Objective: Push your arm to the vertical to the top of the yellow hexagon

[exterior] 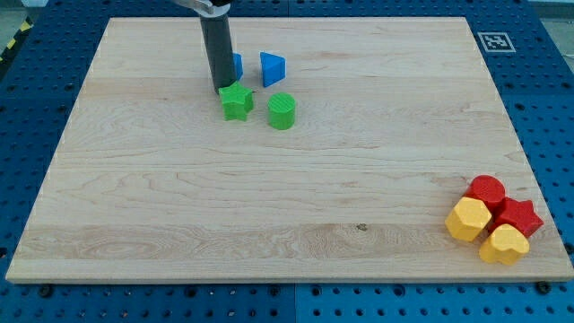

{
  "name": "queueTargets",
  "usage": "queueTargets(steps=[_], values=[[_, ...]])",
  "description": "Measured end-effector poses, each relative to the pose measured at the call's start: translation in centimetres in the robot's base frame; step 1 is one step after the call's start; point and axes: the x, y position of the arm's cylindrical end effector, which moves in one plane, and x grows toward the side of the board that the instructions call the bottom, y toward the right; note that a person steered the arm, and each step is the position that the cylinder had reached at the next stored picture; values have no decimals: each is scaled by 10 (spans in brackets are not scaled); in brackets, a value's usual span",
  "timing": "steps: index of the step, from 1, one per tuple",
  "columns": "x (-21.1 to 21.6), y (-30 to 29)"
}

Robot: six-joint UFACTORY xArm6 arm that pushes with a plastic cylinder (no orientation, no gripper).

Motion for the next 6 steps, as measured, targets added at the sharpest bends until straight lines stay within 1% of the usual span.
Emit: queueTargets(steps=[2, 3, 4, 5, 6], values=[[11, -1], [13, -55], [54, -81], [103, -39], [104, 73]])
